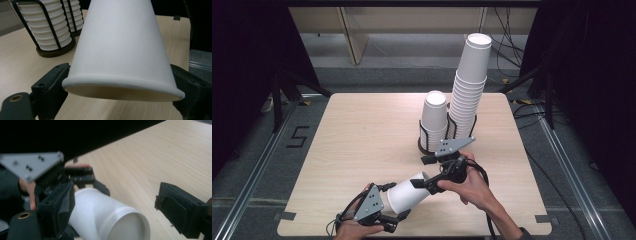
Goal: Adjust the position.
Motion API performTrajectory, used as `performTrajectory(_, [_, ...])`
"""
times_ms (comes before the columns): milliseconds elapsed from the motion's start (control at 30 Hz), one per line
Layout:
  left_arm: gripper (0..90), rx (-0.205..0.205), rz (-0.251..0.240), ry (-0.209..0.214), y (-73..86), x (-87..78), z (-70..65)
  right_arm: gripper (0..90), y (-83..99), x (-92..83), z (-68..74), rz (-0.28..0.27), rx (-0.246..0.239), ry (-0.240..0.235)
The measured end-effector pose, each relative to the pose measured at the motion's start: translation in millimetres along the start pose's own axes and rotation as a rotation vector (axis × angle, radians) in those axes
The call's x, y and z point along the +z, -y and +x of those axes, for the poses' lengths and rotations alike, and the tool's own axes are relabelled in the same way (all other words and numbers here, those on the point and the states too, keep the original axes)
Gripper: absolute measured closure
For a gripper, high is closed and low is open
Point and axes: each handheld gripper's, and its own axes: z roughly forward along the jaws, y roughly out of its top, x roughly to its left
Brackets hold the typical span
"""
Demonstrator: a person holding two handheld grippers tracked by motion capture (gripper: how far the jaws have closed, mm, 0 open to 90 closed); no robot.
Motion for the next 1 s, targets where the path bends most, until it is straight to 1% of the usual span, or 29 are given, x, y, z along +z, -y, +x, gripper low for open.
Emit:
performTrajectory(33, [10.5,0.007,0.019,0.015,0.2,0.7,-0.1,18.9,0.3,0.6,0.4,0.019,-0.038,-0.016])
performTrajectory(67, [10.6,0.026,0.048,0.034,0.8,2.2,-0.3,18.9,0.8,0.7,1.5,0.040,-0.066,-0.020])
performTrajectory(100, [10.5,0.026,0.048,0.034,0.8,2.2,-0.3,18.9,0.8,0.7,1.5,0.040,-0.066,-0.020])
performTrajectory(133, [10.6,0.040,0.077,0.045,1.3,2.6,-1.5,19.0,1.6,1.2,3.5,0.077,-0.116,-0.022])
performTrajectory(167, [10.7,0.043,0.083,0.056,1.5,3.2,-2.1,19.2,3.1,3.0,5.4,0.103,-0.135,-0.039])
performTrajectory(200, [10.8,0.043,0.083,0.056,1.5,3.2,-2.1,19.2,3.1,3.0,5.4,0.103,-0.135,-0.039])
performTrajectory(267, [10.9,0.050,0.093,0.065,1.1,3.4,-3.6,19.7,5.2,5.8,8.3,0.144,-0.166,-0.052])
performTrajectory(300, [11.3,0.056,0.100,0.075,0.8,3.9,-5.1,19.5,7.9,9.6,10.8,0.179,-0.191,-0.059])
performTrajectory(333, [11.7,0.056,0.100,0.075,0.8,3.9,-5.1,19.5,7.9,9.6,10.8,0.179,-0.191,-0.059])
performTrajectory(433, [12.6,0.077,0.112,0.092,0.0,2.7,-5.9,19.5,11.8,15.2,14.3,0.231,-0.232,-0.084])
performTrajectory(467, [13.0,0.084,0.122,0.103,-0.8,2.4,-5.5,19.2,14.3,18.0,16.3,0.272,-0.268,-0.096])
performTrajectory(500, [13.0,0.087,0.119,0.100,-0.9,2.5,-5.8,19.2,14.3,18.0,16.3,0.272,-0.268,-0.096])
performTrajectory(533, [13.2,0.091,0.119,0.097,-1.2,2.2,-6.3,18.8,15.0,18.5,17.5,0.287,-0.278,-0.099])
performTrajectory(567, [13.3,0.088,0.117,0.105,-1.3,2.7,-6.8,18.6,15.8,19.2,18.4,0.303,-0.297,-0.096])
performTrajectory(600, [13.3,0.097,0.122,0.110,-1.7,2.7,-6.7,17.8,16.4,20.1,19.0,0.314,-0.317,-0.097])
performTrajectory(633, [13.3,0.104,0.127,0.104,-2.1,2.5,-7.1,17.7,17.5,21.2,22.5,0.346,-0.338,-0.101])
performTrajectory(667, [13.3,0.105,0.127,0.107,-2.4,2.6,-7.1,17.7,17.5,21.2,22.5,0.346,-0.338,-0.101])
performTrajectory(700, [13.3,0.105,0.121,0.115,-2.6,3.0,-7.4,17.6,17.8,22.1,24.5,0.370,-0.354,-0.098])
performTrajectory(733, [13.3,0.116,0.131,0.118,-3.5,2.2,-7.3,17.2,19.0,26.1,26.3,0.391,-0.397,-0.103])
performTrajectory(767, [13.3,0.129,0.146,0.118,-4.7,1.0,-7.5,17.2,19.0,26.1,26.3,0.391,-0.397,-0.103])
performTrajectory(800, [13.3,0.125,0.136,0.121,-4.8,1.5,-8.8,17.1,19.5,27.6,28.4,0.413,-0.406,-0.096])
performTrajectory(833, [13.3,0.130,0.134,0.123,-5.5,1.6,-9.7,17.0,20.2,28.6,30.7,0.438,-0.412,-0.085])
performTrajectory(867, [13.3,0.133,0.137,0.130,-5.9,1.5,-10.5,17.0,20.9,31.4,32.4,0.453,-0.437,-0.078])
performTrajectory(900, [13.3,0.139,0.140,0.129,-6.3,1.5,-11.1,16.8,21.7,33.2,34.2,0.470,-0.443,-0.079])
performTrajectory(933, [13.3,0.148,0.147,0.130,-6.8,1.2,-11.5,16.5,22.4,35.2,35.4,0.486,-0.461,-0.088])
performTrajectory(967, [13.4,0.152,0.151,0.139,-7.2,1.0,-11.4,16.2,22.6,36.8,35.8,0.503,-0.496,-0.080])
performTrajectory(1000, [13.3,0.157,0.152,0.138,-7.6,0.7,-11.3,16.3,23.3,38.4,37.4,0.516,-0.510,-0.070])
